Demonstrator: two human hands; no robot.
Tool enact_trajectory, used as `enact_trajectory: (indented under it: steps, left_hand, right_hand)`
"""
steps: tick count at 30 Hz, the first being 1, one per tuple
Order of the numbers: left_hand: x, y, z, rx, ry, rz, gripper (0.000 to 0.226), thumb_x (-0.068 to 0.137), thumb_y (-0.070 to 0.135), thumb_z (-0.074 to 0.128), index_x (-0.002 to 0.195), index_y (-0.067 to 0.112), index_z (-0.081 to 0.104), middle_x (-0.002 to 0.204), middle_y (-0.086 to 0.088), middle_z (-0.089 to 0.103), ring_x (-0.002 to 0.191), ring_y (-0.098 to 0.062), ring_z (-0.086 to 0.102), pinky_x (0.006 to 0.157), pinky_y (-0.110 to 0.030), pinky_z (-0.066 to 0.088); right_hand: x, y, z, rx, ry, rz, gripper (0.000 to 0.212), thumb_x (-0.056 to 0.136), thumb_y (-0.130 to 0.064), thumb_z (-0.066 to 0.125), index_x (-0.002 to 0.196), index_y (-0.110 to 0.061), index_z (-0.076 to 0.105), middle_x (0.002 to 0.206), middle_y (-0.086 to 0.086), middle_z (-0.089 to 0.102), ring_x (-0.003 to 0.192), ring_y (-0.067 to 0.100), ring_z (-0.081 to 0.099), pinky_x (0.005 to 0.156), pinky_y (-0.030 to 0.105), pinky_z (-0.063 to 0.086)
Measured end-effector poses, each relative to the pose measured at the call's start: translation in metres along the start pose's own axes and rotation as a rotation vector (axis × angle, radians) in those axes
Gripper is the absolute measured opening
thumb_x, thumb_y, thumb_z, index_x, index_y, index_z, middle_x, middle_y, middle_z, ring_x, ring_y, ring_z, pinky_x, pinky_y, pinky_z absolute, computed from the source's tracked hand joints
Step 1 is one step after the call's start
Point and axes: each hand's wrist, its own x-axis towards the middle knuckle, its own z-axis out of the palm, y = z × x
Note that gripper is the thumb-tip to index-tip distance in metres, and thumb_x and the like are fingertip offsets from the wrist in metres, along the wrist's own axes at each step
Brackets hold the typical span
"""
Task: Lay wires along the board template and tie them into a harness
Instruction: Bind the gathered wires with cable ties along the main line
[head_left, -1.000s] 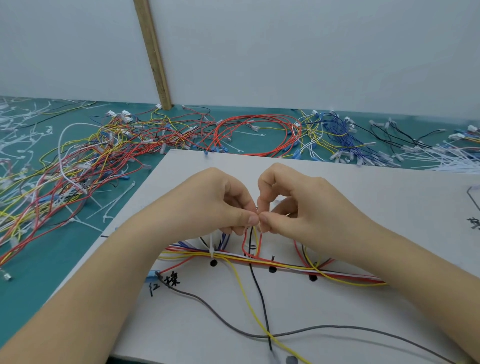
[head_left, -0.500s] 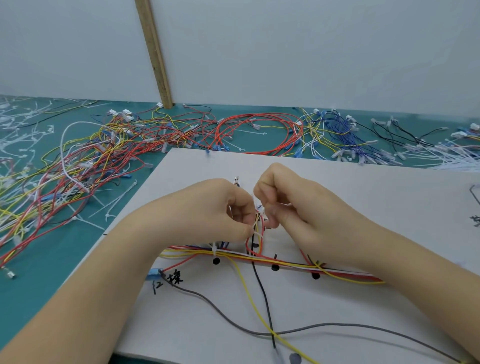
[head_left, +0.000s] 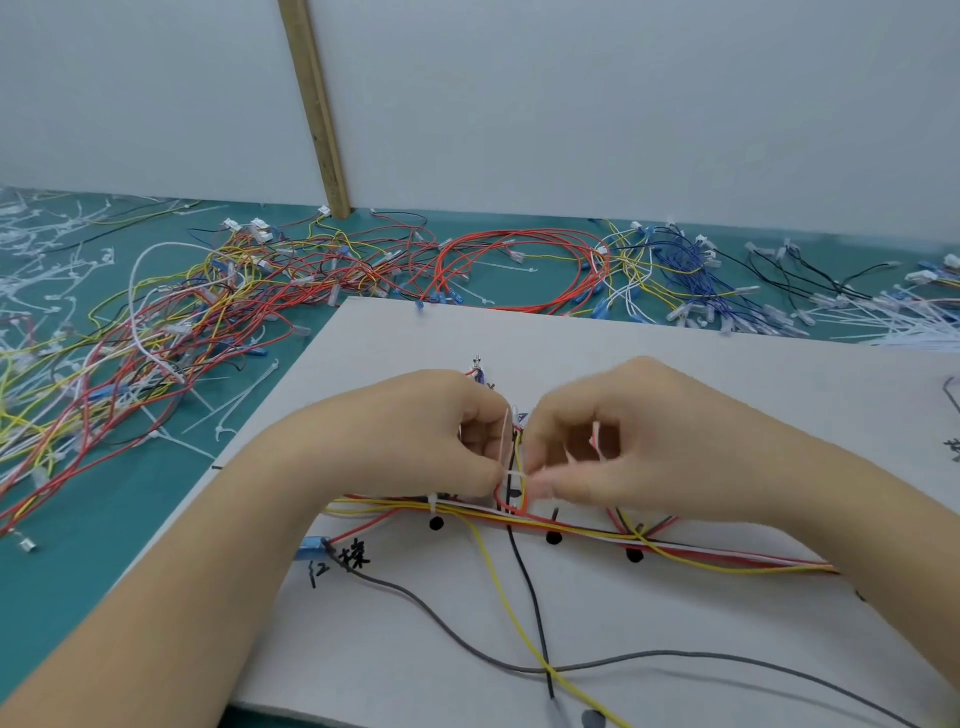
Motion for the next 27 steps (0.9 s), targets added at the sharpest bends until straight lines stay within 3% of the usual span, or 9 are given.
enact_trajectory:
  steps: [4,10,15,22,25,27]
  left_hand:
    - [0.001,0.001,0.0,-0.031,-0.004,0.003,0.001,0.075,0.02,0.063,0.074,0.02,0.063,0.052,0.014,0.05,0.047,-0.001,0.043,0.047,-0.012,0.033]
    - [0.0,0.002,-0.002,-0.066,-0.019,0.015,0.012,0.076,0.02,0.065,0.068,0.027,0.06,0.051,0.016,0.051,0.047,0.0,0.043,0.047,-0.01,0.031]
    - [0.001,0.0,-0.002,-0.073,-0.016,0.014,0.01,0.077,0.016,0.064,0.071,0.025,0.062,0.058,0.007,0.055,0.051,-0.002,0.044,0.052,-0.016,0.037]
    - [0.0,0.001,-0.004,-0.067,-0.018,0.051,0.019,0.076,0.013,0.064,0.065,0.028,0.062,0.055,0.01,0.054,0.048,-0.001,0.043,0.048,-0.011,0.032]
    - [0.0,0.001,-0.005,-0.066,-0.025,0.046,0.02,0.078,0.015,0.064,0.065,0.031,0.062,0.06,0.009,0.06,0.053,-0.001,0.048,0.053,-0.016,0.038]
    - [0.0,0.0,-0.006,-0.051,-0.021,0.016,0.018,0.081,0.019,0.063,0.066,0.03,0.062,0.063,0.008,0.062,0.055,-0.001,0.05,0.058,-0.022,0.042]
  right_hand:
    - [0.001,-0.002,0.009,-0.092,-0.088,-0.023,0.006,0.081,-0.019,0.069,0.084,-0.021,0.073,0.073,-0.012,0.063,0.067,0.004,0.052,0.06,0.009,0.035]
    - [0.002,-0.003,0.013,-0.044,-0.069,-0.022,0.004,0.081,-0.016,0.07,0.082,-0.019,0.072,0.074,-0.015,0.057,0.069,0.002,0.051,0.063,0.01,0.036]
    - [0.004,-0.006,0.018,-0.062,-0.056,-0.042,0.004,0.081,-0.014,0.07,0.081,-0.016,0.073,0.076,-0.012,0.057,0.067,-0.002,0.048,0.067,0.012,0.038]
    - [0.004,-0.006,0.023,-0.136,-0.067,0.006,0.004,0.082,-0.021,0.066,0.086,-0.023,0.067,0.082,-0.011,0.056,0.075,0.002,0.048,0.07,0.013,0.037]
    - [0.003,-0.006,0.02,-0.017,-0.072,0.071,0.006,0.082,-0.021,0.067,0.084,-0.027,0.067,0.077,-0.013,0.059,0.07,0.0,0.052,0.065,0.01,0.039]
    - [0.004,0.0,0.015,0.131,0.044,0.146,0.012,0.082,-0.016,0.066,0.078,-0.027,0.069,0.066,-0.012,0.062,0.063,-0.001,0.055,0.061,0.009,0.041]
